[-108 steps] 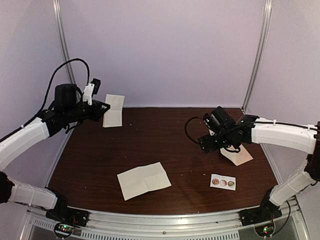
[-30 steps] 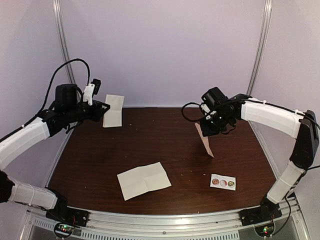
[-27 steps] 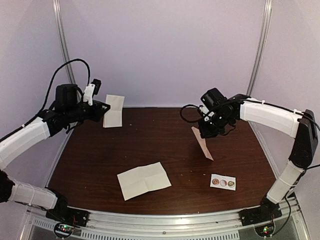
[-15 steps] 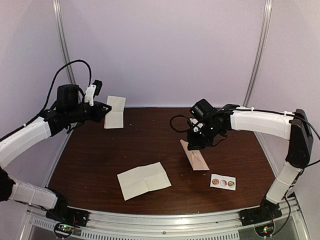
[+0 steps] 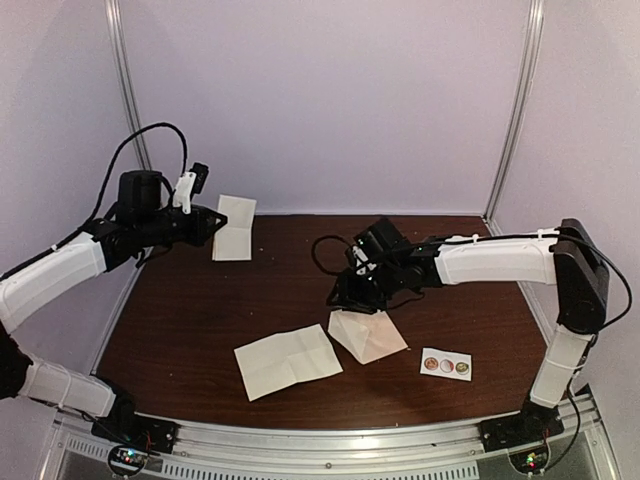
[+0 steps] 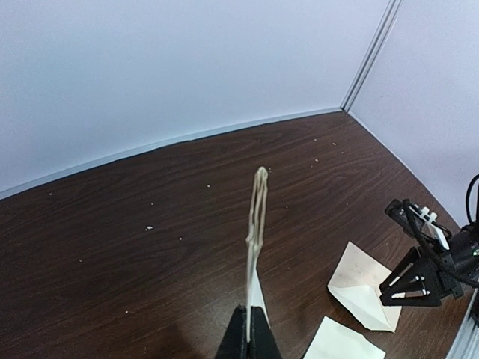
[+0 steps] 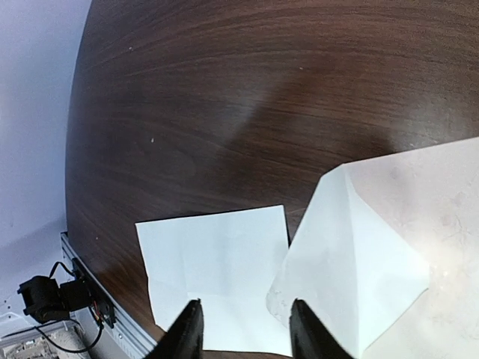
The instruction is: Place the letter into the envelope and seal it
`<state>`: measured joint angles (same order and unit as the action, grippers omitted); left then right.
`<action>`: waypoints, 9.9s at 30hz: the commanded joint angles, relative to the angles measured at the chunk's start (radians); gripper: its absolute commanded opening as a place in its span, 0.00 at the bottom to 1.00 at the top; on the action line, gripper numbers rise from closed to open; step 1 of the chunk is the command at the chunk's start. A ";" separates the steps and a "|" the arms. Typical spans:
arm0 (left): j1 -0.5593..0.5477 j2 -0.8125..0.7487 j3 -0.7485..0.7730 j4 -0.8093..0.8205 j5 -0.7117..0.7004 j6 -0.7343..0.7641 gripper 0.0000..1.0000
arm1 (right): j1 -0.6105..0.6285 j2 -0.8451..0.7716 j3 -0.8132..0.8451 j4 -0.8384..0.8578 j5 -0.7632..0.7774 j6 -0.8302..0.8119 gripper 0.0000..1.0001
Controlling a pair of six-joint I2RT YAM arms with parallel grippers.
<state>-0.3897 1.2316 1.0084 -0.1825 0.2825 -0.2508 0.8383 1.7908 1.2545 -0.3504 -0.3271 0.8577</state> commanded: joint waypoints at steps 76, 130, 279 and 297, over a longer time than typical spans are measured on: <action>-0.462 0.546 -0.238 0.606 -0.100 -0.899 0.00 | -0.161 -0.305 -0.648 0.419 -0.072 -0.111 0.57; -0.486 0.350 -0.301 1.124 0.196 -0.669 0.00 | -0.040 -0.568 -0.636 0.722 -0.211 -0.167 0.82; -0.563 0.603 0.009 0.142 -0.204 -0.853 0.00 | -0.058 -0.171 -0.659 0.615 0.014 -0.045 0.55; -0.542 0.613 0.055 0.076 -0.151 -0.872 0.00 | -0.047 -0.174 -0.664 0.625 0.022 -0.078 0.55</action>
<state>-0.9470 1.8565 1.0119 -0.0826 0.1165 -1.1370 0.7853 1.6180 0.6079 0.2592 -0.3256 0.8062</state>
